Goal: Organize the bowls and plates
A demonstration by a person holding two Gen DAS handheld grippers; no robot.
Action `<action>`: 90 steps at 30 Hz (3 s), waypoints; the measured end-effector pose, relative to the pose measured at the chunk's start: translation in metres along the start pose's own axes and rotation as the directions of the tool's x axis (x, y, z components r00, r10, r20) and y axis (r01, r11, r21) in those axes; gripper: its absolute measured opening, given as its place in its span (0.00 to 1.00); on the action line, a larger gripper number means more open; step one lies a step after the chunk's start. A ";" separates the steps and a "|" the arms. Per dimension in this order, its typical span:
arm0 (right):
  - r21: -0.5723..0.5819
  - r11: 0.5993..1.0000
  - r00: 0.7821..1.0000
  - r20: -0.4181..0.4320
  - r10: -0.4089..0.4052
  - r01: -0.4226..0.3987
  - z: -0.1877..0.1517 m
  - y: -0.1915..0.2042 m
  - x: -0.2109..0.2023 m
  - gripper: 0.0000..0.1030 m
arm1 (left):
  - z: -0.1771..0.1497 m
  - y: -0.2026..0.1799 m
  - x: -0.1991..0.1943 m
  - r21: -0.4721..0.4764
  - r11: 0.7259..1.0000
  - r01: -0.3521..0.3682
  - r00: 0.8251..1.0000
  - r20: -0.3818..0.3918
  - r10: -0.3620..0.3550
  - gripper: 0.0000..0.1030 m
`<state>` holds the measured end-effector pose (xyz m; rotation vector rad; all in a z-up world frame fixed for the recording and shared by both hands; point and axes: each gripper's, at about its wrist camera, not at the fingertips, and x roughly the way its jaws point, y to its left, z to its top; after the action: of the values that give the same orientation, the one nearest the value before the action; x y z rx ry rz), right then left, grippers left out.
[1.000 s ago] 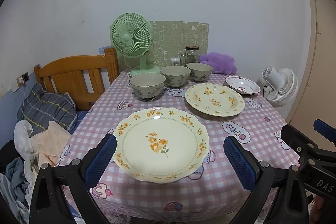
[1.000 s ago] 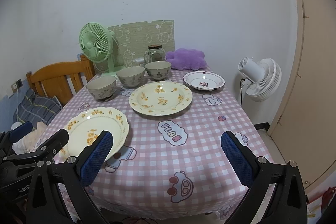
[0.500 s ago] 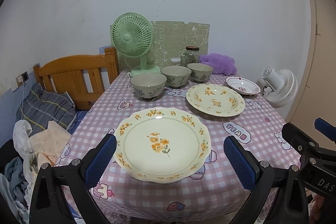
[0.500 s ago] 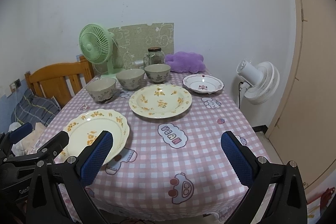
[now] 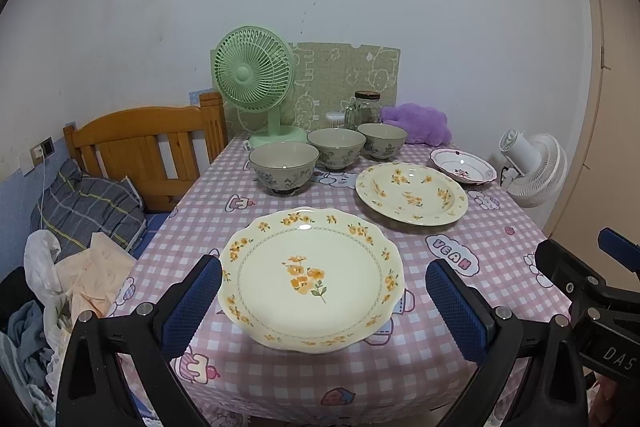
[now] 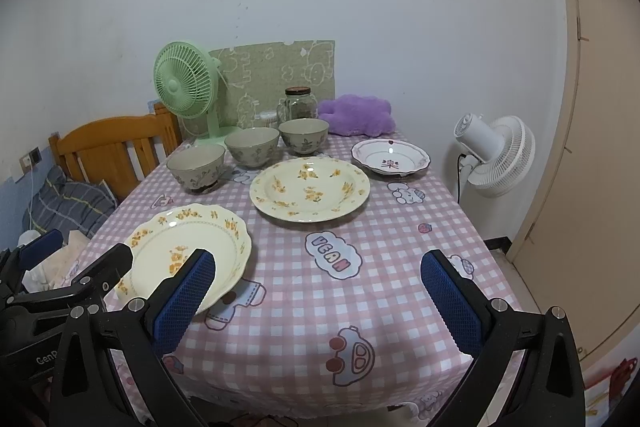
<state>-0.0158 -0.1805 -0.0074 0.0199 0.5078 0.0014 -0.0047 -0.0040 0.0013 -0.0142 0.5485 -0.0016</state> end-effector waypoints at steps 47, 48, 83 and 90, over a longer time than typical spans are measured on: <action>-0.002 1.000 0.998 -0.059 0.023 -0.023 0.015 0.032 0.037 0.96 | 0.019 0.032 0.039 -0.005 1.000 0.007 0.998 -0.060 -0.007 0.92; -0.003 1.000 0.997 -0.066 0.024 -0.024 0.017 0.036 0.041 0.95 | 0.021 0.035 0.043 -0.006 1.000 0.009 0.998 -0.067 -0.009 0.92; 0.018 1.000 0.894 -0.447 -0.006 0.016 -0.004 0.115 0.220 0.73 | -0.003 0.092 0.205 0.006 0.993 0.120 0.896 -0.432 -0.106 0.68; 0.011 0.999 0.878 -0.479 -0.029 0.039 -0.008 0.119 0.230 0.68 | -0.003 0.092 0.208 0.006 0.989 0.147 0.888 -0.441 -0.129 0.69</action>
<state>0.1819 -0.0599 -0.1242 0.0312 1.0070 -0.0342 0.1713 0.0869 -0.1107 -0.0142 1.0018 -0.1586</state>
